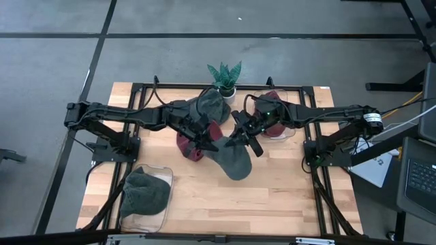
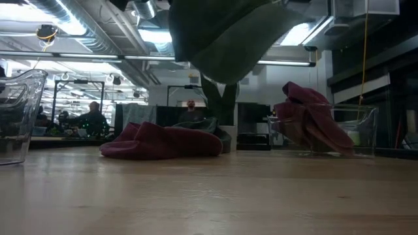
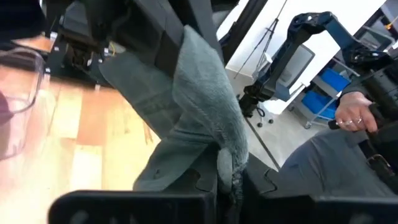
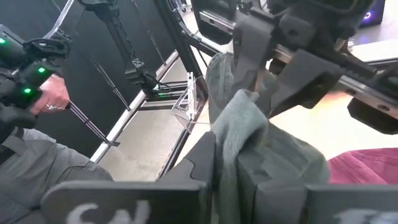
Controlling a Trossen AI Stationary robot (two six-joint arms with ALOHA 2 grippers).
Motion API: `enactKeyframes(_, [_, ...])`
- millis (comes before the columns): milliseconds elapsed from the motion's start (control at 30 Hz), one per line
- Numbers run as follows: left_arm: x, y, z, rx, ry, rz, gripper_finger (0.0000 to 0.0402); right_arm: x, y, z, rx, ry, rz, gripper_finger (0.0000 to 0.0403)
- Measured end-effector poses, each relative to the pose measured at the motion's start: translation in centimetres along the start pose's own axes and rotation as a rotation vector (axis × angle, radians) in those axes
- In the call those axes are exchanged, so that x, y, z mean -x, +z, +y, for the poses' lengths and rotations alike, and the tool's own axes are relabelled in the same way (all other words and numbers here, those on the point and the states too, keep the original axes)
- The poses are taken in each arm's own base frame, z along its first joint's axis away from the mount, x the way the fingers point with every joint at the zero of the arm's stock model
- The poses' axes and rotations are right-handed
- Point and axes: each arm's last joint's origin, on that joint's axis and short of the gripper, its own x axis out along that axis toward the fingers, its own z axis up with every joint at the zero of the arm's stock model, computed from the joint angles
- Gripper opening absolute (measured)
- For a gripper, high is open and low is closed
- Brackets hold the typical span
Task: Pick & Place hat
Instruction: Put the bottom gray cap into the bottom left transparent bin
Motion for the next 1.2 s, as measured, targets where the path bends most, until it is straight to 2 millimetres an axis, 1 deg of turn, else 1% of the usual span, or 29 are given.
enactKeyframes(100, [0.0,0.0,0.0,0.038,0.002,0.004,0.0018,0.0,0.0,0.0,-0.007,0.031,0.007,0.0053])
enactKeyframes(200, [0.1,0.0,0.0,0.08,0.001,0.004,0.0019,0.3,0.0,-0.2,-0.044,0.068,0.02,0.0087])
enactKeyframes(367, [0.8,0.1,-0.6,0.111,0.006,0.013,0.0016,0.9,0.1,-1.1,-0.136,0.114,0.036,0.0146])
enactKeyframes(500, [1.7,0.6,-1.4,0.149,-0.004,-0.009,0.0017,1.7,0.3,-1.8,-0.164,0.138,0.044,0.0176])
enactKeyframes(667, [2.8,0.8,-2.3,0.269,-0.033,0.006,0.0017,2.8,0.2,-2.4,-0.164,0.082,0.066,0.0185])
enactKeyframes(833, [3.7,1.0,-3.6,0.372,-0.063,0.012,0.0017,4.2,-0.4,-1.9,-0.122,-0.063,0.121,0.0185])
enactKeyframes(1000, [4.5,1.2,-5.3,0.433,-0.05,-0.043,0.0017,5.7,-0.8,-1.4,-0.087,-0.236,0.169,0.0185])
enactKeyframes(1200, [4.9,1.1,-7.7,0.465,0.003,-0.131,0.0017,6.7,-1.1,-1.0,-0.09,-0.363,0.208,0.0185])
